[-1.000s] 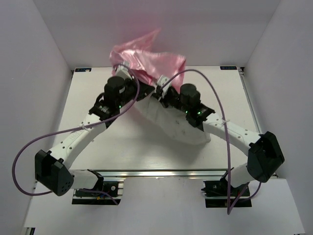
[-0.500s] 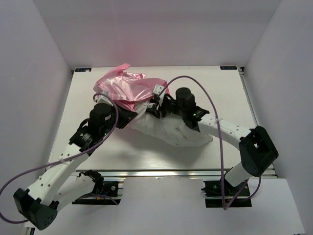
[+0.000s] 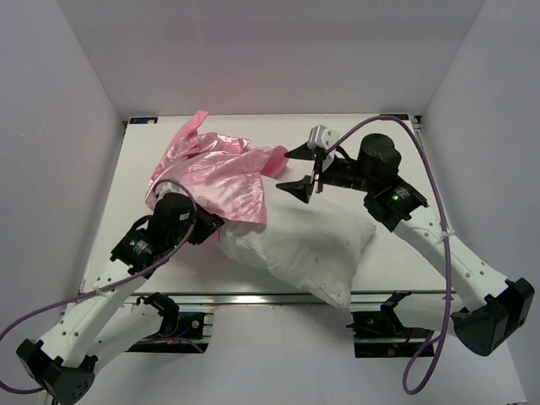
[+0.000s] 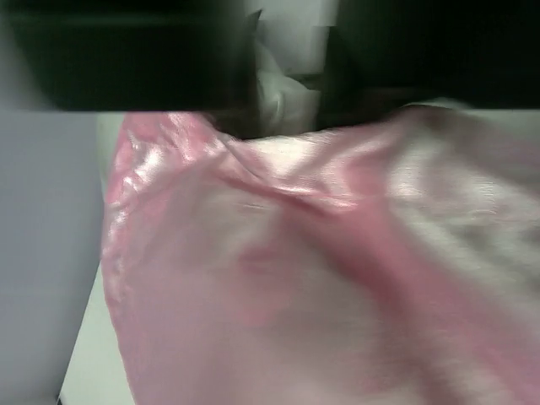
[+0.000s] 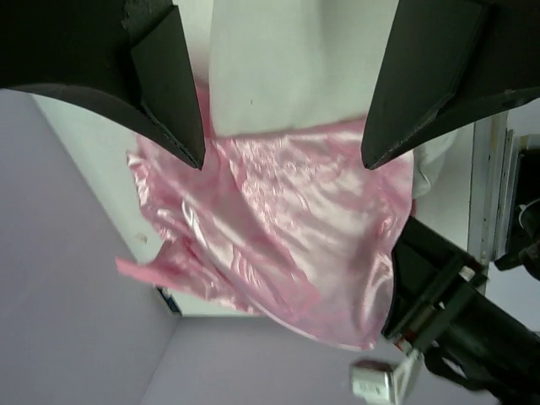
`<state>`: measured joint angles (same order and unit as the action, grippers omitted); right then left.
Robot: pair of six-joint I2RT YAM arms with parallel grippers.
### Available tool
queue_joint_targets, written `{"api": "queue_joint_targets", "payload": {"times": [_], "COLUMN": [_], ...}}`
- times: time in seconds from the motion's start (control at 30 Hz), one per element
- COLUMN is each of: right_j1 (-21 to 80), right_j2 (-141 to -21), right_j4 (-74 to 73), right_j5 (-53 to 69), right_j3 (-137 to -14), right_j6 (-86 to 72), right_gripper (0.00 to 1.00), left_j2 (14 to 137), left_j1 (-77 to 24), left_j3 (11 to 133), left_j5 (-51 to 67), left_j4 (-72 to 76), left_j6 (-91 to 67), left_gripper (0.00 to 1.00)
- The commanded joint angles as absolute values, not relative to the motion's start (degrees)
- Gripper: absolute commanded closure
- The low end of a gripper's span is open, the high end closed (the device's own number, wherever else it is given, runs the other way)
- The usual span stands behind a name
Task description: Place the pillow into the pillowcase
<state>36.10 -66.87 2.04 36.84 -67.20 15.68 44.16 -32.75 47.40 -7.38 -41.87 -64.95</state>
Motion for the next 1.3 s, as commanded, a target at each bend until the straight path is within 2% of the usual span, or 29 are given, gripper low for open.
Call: {"api": "queue_joint_targets", "payload": {"times": [0.0, 0.03, 0.07, 0.1, 0.2, 0.37, 0.53, 0.67, 0.83, 0.97, 1.27], "right_j1": [35.4, 35.0, 34.6, 33.6, 31.4, 28.6, 27.9, 27.9, 27.9, 27.8, 27.8], "right_j2": [-68.5, -69.2, -69.5, -69.8, -71.1, -72.7, -73.5, -73.4, -72.5, -71.6, -73.2], "right_j4": [-6.5, -7.5, -7.7, -7.8, -8.8, -9.6, -11.8, -13.4, -15.3, -16.1, -16.1], "right_j5": [32.0, 31.1, 30.5, 30.0, 29.7, 30.9, 32.2, 33.7, 35.2, 35.9, 35.7], "right_j3": [-67.9, -67.2, -66.9, -66.5, -65.6, -64.4, -63.4, -62.4, -62.1, -60.6, -59.6], "right_j6": [12.8, 12.6, 12.0, 11.3, 9.5, 7.7, 7.8, 7.5, 7.4, 7.0, 6.9], "right_gripper": [0.2, 0.2, 0.2, 0.2, 0.2, 0.21, 0.22, 0.22, 0.18, 0.11, 0.11], "left_j2": [45.3, 45.8, 46.3, 46.8, 47.7, 51.4, 60.6, 73.4, 92.3, 97.2, 104.1], "left_j1": [-33.0, -33.0, -33.1, -33.0, -33.0, -33.0, -33.0, -33.1, -33.5, -34.9, -35.4], "left_j3": [55.7, 58.9, 60.6, 62.6, 68.9, 80.3, 87.8, 94.8, 112.2, 117.8, 118.7], "left_j5": [-4.1, -0.3, 2.3, 4.3, 11.4, 15.2, 7.8, 4.5, -1.2, -9.7, -18.3], "left_j4": [-43.7, -42.6, -42.9, -43.2, -43.9, -47.2, -51.6, -52.7, -62.5, -65.7, -67.2], "left_j6": [-58.0, -53.2, -51.3, -49.5, -44.4, -40.7, -34.0, -25.7, -14.2, -10.1, -4.0], "left_gripper": [0.48, 0.36, 0.36, 0.31, 0.3, 0.28, 0.26, 0.23, 0.14, 0.12, 0.11]}}
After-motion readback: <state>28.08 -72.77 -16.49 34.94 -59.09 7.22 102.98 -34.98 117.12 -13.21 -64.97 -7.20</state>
